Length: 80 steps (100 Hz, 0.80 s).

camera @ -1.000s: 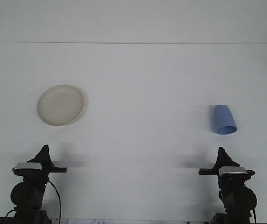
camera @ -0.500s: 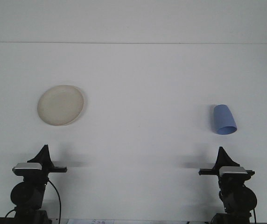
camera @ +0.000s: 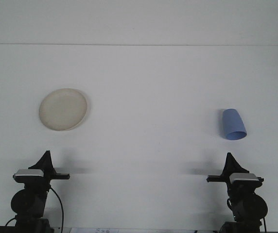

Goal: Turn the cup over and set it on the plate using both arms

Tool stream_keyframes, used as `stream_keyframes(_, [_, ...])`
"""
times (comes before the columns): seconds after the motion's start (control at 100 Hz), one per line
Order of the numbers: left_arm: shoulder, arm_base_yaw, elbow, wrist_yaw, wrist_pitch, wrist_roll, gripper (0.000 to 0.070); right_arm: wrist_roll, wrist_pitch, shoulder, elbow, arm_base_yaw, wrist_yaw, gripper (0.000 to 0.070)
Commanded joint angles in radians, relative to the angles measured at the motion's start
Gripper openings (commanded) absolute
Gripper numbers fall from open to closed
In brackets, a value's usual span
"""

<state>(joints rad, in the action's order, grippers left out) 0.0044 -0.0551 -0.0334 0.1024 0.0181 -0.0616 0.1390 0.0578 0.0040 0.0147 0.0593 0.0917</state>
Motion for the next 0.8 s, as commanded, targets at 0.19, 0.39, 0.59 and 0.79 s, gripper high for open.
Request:
stream_keyframes(0.19, [-0.001, 0.001, 0.019, 0.002, 0.013, 0.002, 0.0015, 0.203, -0.026, -0.003, 0.008, 0.001, 0.012, 0.0003])
stream_keyframes(0.39, [-0.002, 0.001, 0.019, 0.002, 0.013, 0.002, 0.0015, 0.193, 0.073, 0.055, 0.229, 0.0, -0.118, 0.0003])
stream_keyframes(0.59, [-0.001, 0.001, 0.019, 0.002, 0.013, 0.002, 0.0015, -0.005, 0.234, 0.262, 0.523, 0.0, -0.181, 0.0402])
stream_keyframes(0.79, [-0.001, 0.001, 0.019, 0.002, 0.013, 0.002, 0.0015, -0.149, 0.341, 0.456, 0.66, 0.002, -0.236, 0.0514])
